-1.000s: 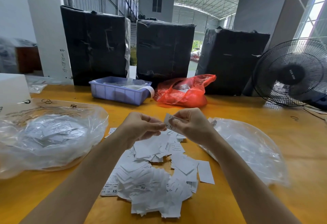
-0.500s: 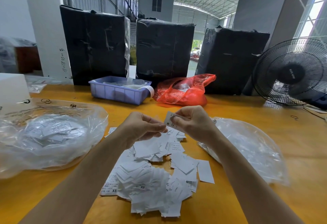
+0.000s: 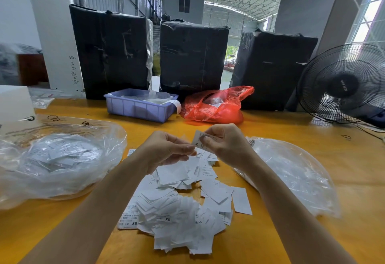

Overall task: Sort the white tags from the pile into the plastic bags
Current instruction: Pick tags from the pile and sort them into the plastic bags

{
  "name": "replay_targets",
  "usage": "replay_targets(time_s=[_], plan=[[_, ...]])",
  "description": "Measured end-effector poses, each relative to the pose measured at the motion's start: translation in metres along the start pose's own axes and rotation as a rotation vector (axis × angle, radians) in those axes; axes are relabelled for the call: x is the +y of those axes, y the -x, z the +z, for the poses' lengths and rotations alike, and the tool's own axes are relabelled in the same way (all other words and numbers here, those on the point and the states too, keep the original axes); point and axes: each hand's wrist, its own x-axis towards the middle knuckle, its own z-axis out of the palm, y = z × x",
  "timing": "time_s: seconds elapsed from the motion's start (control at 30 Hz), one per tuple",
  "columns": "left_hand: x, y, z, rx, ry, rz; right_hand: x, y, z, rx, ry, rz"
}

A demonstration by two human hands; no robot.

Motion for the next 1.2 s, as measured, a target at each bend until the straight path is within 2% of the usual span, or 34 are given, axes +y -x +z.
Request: replay_targets(time_s=[0.53,0.77,1.13,1.2], plan=[[-0.0012,-0.0039,-0.0027,0.019,-0.027,-0.003,-0.0009,-0.0001,-0.0013,-0.058,0.027,0.001],[-0.002,-0.0015,-0.001,-0.029,-0.072,0.0,-0.0026,0.0005,-0.0017,-0.098,-0.021,0.019],[-0.0028,-0.0011,0.0046,-0.05,-0.048,-0.022,-0.0023,0.0038,-0.0043,-0.361,-0.023,0.073],[-0.0024,-0.001,0.0045,-0.045,-0.028,-0.032,-0.0007,0.0035,-0.0047,-0.344,-0.027,0.075]])
